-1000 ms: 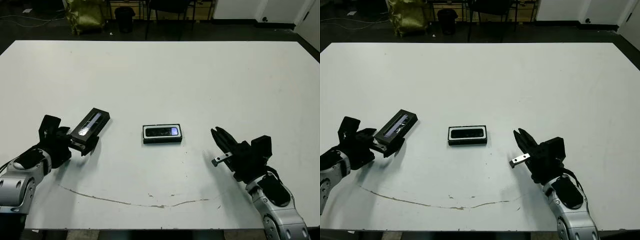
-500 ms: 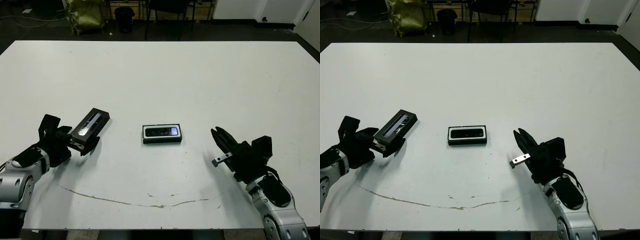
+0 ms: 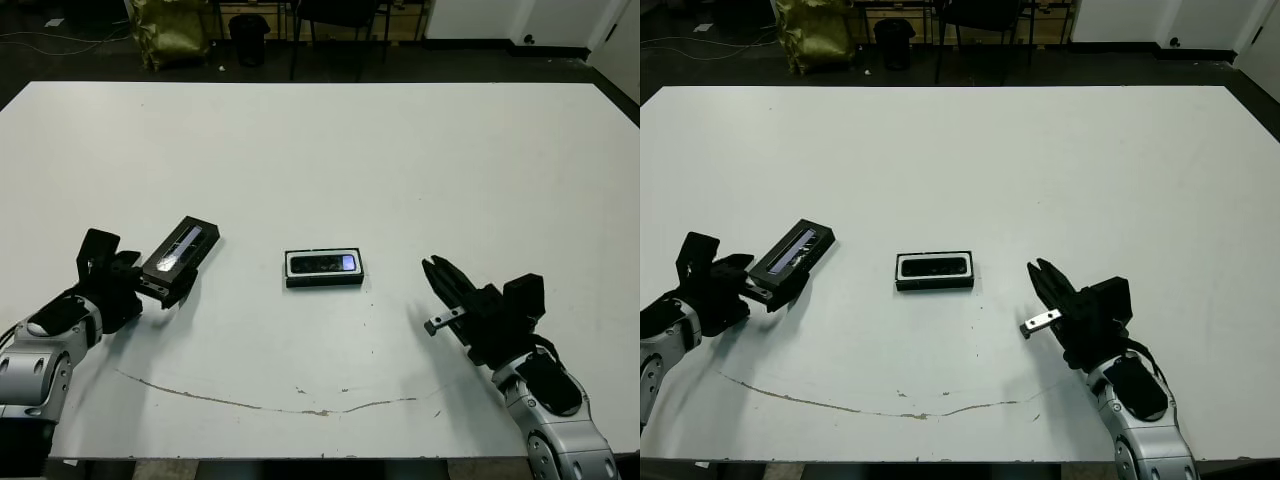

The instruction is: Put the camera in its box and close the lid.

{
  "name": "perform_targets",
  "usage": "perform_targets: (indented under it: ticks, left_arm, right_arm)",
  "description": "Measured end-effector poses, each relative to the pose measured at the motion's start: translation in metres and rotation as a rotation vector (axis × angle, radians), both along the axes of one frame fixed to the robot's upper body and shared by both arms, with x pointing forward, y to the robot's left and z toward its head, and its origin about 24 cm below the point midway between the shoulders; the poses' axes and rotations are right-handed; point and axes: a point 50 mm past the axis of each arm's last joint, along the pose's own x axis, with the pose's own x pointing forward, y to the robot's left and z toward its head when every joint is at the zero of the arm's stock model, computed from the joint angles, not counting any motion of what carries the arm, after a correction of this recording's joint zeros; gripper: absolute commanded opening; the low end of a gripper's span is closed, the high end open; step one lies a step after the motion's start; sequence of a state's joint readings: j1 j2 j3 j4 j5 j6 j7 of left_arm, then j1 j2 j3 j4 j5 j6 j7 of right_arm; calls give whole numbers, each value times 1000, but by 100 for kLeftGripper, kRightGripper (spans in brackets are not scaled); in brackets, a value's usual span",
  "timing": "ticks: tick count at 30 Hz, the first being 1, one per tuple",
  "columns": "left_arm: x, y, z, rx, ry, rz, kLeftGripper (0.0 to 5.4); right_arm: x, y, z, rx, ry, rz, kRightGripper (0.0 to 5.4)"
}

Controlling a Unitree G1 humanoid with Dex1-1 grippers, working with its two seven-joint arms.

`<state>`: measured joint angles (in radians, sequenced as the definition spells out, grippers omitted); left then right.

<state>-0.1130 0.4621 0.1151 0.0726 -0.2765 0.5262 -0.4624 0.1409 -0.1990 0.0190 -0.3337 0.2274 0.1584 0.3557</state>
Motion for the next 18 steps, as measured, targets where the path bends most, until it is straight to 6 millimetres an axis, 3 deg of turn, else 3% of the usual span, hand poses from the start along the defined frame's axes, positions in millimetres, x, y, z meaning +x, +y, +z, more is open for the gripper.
perform_targets:
  ticks: [8, 18]
  left_arm:
    - [-1, 1, -2, -39, 9, -14, 254]
    - [-3, 3, 0, -85, 22, -124, 242]
  right_arm:
    - [0, 0, 0, 0, -1, 3, 0]
    - [0, 0, 0, -2, -4, 3, 0]
